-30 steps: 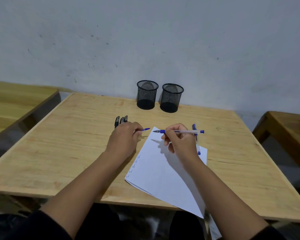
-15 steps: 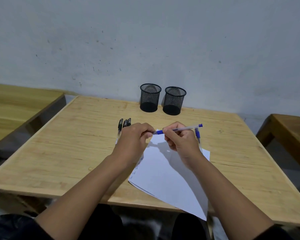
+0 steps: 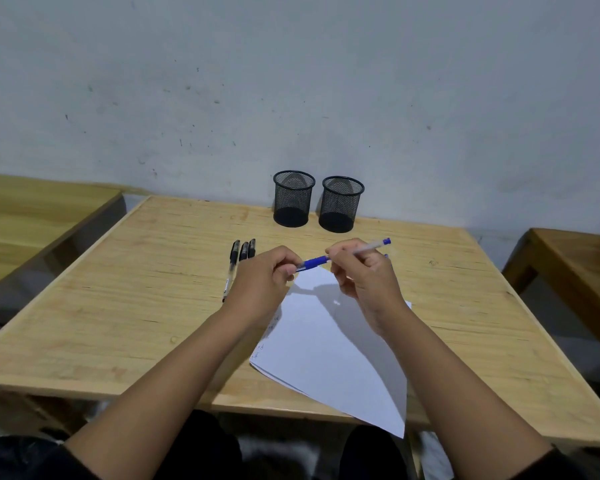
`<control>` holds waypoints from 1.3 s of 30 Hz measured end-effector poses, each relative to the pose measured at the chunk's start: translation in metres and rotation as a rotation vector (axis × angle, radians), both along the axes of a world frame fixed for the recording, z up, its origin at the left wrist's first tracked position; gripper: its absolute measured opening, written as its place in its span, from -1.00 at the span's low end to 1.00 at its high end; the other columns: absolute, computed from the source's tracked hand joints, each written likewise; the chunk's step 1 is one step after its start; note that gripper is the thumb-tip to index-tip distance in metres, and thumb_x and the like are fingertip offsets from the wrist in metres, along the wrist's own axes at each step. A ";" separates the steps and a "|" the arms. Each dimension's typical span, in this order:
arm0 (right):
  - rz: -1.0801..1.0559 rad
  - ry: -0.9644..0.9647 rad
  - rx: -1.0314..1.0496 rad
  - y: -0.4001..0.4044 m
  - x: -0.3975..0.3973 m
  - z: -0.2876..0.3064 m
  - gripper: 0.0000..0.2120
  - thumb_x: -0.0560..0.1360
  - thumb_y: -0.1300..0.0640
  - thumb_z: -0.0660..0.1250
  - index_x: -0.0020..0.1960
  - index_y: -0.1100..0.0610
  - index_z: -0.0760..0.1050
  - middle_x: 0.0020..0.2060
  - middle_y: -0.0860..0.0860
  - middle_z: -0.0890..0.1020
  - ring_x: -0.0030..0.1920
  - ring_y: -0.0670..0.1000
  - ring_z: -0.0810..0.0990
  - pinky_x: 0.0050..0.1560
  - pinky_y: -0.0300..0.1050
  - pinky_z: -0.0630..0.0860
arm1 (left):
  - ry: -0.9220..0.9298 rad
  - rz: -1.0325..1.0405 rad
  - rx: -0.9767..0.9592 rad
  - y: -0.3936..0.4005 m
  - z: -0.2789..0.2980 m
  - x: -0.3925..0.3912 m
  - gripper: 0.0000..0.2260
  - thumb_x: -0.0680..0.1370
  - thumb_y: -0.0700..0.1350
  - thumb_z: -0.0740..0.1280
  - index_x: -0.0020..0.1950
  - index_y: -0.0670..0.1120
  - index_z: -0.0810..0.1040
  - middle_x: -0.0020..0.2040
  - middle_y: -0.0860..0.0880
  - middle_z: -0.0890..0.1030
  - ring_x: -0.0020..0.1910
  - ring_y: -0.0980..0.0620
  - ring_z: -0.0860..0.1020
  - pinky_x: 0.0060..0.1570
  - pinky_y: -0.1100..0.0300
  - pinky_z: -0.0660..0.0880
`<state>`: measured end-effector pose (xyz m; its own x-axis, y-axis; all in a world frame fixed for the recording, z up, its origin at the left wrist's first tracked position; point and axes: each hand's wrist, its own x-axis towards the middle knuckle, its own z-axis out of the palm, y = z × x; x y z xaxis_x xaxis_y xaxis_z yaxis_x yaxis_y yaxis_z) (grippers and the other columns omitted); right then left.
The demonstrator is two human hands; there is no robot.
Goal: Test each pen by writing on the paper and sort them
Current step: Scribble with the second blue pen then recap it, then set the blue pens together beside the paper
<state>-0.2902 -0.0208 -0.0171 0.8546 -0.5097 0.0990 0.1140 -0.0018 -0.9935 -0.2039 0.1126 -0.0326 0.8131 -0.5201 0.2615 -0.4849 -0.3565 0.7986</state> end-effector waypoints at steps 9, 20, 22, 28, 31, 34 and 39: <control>-0.061 0.166 -0.157 0.009 -0.038 -0.026 -0.86 0.45 0.21 0.39 -0.03 0.06 0.65 -0.29 0.02 0.61 -0.35 -0.15 0.49 -0.34 -0.32 0.44 | 0.194 0.005 -0.199 -0.026 0.015 0.016 -0.83 0.55 -0.18 0.24 -0.09 0.03 0.59 -0.24 0.06 0.59 -0.24 0.07 0.56 0.06 0.06 0.55; -0.490 0.285 -0.272 -0.041 -0.062 -0.043 -0.95 0.45 0.18 0.37 -0.13 0.09 0.62 -0.24 0.04 0.66 -0.29 -0.06 0.56 -0.37 -0.29 0.49 | 0.051 -0.054 0.072 -0.105 -0.022 -0.017 -0.76 0.55 -0.09 0.25 0.21 -0.05 0.51 0.12 -0.06 0.59 0.06 0.03 0.53 0.02 0.24 0.38; -0.564 0.326 -0.305 -0.058 -0.060 -0.045 -0.92 0.43 0.23 0.35 -0.18 0.20 0.62 -0.28 0.07 0.66 -0.32 -0.05 0.53 -0.34 -0.24 0.52 | -0.003 -0.069 0.206 -0.114 -0.038 -0.021 -0.73 0.56 -0.09 0.24 0.26 -0.05 0.47 0.23 -0.05 0.52 0.20 0.00 0.45 0.08 0.19 0.37; -0.614 0.439 -0.377 -0.092 -0.046 -0.055 -0.85 0.42 0.26 0.29 -0.17 0.32 0.61 -0.23 0.19 0.67 -0.23 0.12 0.58 -0.22 -0.14 0.50 | -0.238 -0.048 0.321 -0.118 -0.070 -0.029 -0.72 0.59 -0.03 0.15 0.26 -0.07 0.45 0.27 -0.02 0.48 0.29 0.02 0.35 0.22 0.17 0.33; -0.593 0.477 -0.419 -0.095 -0.037 -0.060 -0.84 0.43 0.28 0.28 -0.14 0.36 0.60 -0.19 0.21 0.67 -0.22 0.12 0.58 -0.27 -0.17 0.50 | -0.252 -0.017 0.301 -0.118 -0.073 -0.030 -0.72 0.59 -0.03 0.14 0.25 -0.06 0.45 0.26 0.00 0.48 0.28 0.03 0.36 0.22 0.15 0.35; -0.600 0.490 -0.472 -0.093 -0.030 -0.066 -0.83 0.42 0.29 0.26 -0.13 0.37 0.59 -0.15 0.24 0.66 -0.12 0.19 0.61 -0.16 -0.02 0.57 | -0.275 -0.008 0.297 -0.118 -0.074 -0.030 -0.73 0.58 -0.03 0.15 0.25 -0.05 0.45 0.25 0.00 0.49 0.28 0.04 0.36 0.21 0.16 0.36; -0.547 0.512 -0.550 -0.096 -0.028 -0.071 -0.81 0.44 0.24 0.27 -0.17 0.34 0.60 -0.21 0.24 0.65 -0.30 0.09 0.53 -0.36 -0.18 0.45 | -0.293 -0.003 0.300 -0.118 -0.076 -0.029 -0.72 0.58 -0.04 0.16 0.25 -0.05 0.45 0.25 0.00 0.49 0.29 0.04 0.36 0.21 0.17 0.36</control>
